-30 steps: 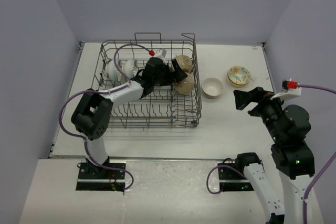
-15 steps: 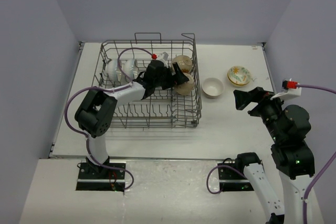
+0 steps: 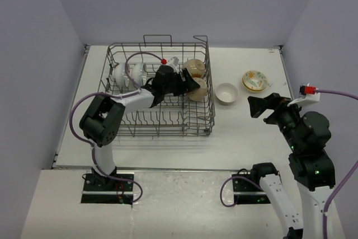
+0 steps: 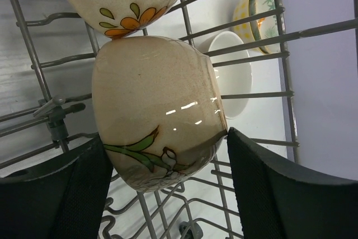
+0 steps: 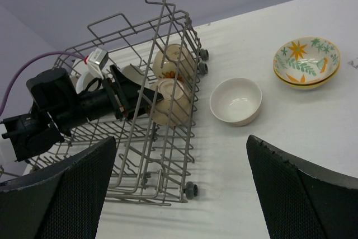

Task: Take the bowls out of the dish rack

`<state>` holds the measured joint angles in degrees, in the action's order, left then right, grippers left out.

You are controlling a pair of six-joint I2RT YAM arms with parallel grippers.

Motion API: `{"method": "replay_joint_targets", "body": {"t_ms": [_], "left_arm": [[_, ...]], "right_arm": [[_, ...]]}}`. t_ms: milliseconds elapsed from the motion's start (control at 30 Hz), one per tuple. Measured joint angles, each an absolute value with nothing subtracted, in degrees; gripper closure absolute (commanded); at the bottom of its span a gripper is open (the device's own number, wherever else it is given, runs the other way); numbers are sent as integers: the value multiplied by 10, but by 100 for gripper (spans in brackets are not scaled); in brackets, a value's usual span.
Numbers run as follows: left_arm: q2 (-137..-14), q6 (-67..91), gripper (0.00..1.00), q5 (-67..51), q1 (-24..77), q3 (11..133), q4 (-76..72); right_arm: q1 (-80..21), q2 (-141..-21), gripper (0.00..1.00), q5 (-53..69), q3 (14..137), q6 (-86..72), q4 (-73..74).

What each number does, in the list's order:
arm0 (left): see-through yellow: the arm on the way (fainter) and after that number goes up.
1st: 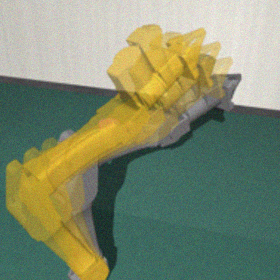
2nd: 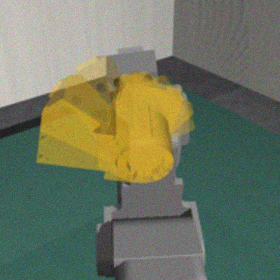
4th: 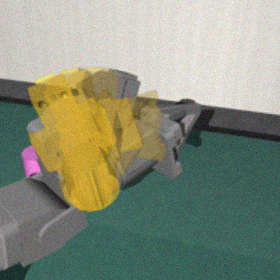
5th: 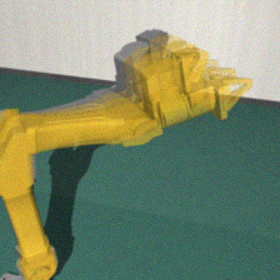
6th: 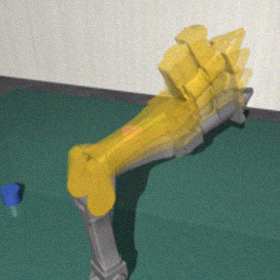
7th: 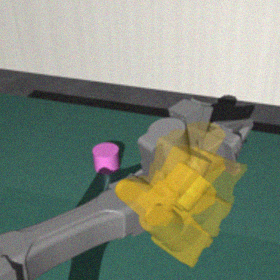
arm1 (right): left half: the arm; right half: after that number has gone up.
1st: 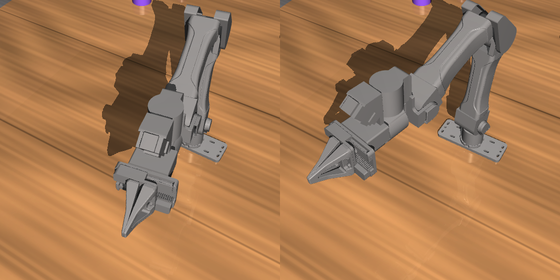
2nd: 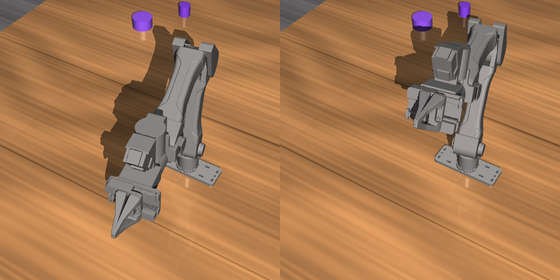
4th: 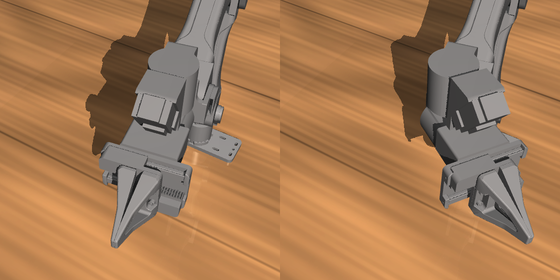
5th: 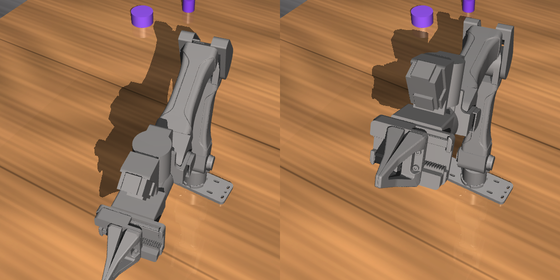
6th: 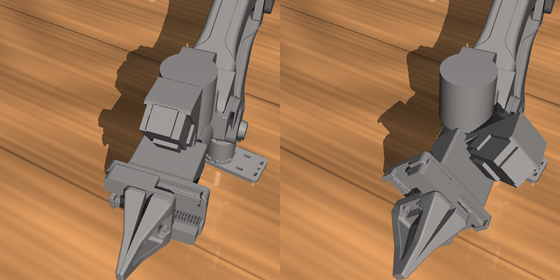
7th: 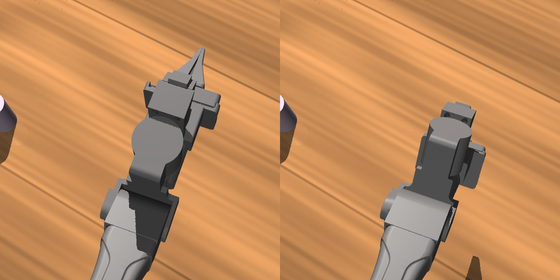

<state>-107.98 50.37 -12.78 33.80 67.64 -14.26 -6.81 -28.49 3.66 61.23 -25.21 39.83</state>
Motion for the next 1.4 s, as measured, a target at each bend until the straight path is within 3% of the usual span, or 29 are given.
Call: {"method": "replay_joint_targets", "body": {"t_ms": [167, 400, 633, 1167, 1267, 1400], "left_arm": [[-1080, 510, 33, -136, 335, 666, -160], [-1080, 520, 33, -148, 334, 653, -183], [-1079, 519, 25, -153, 334, 651, -192], [-1050, 519, 25, -168, 340, 651, -203], [-1053, 522, 28, -175, 340, 651, -211], [-1068, 540, 47, -191, 340, 651, -245]], "right_arm": [[-68, -285, 1, 41, 612, -249, 398], [-68, -293, 1, 43, 611, -244, 398], [-68, -293, 1, 56, 611, -244, 397], [-68, -293, 1, 64, 609, -244, 395], [-68, -293, 1, 69, 607, -244, 395], [-68, -293, 1, 71, 606, -243, 394]]}}
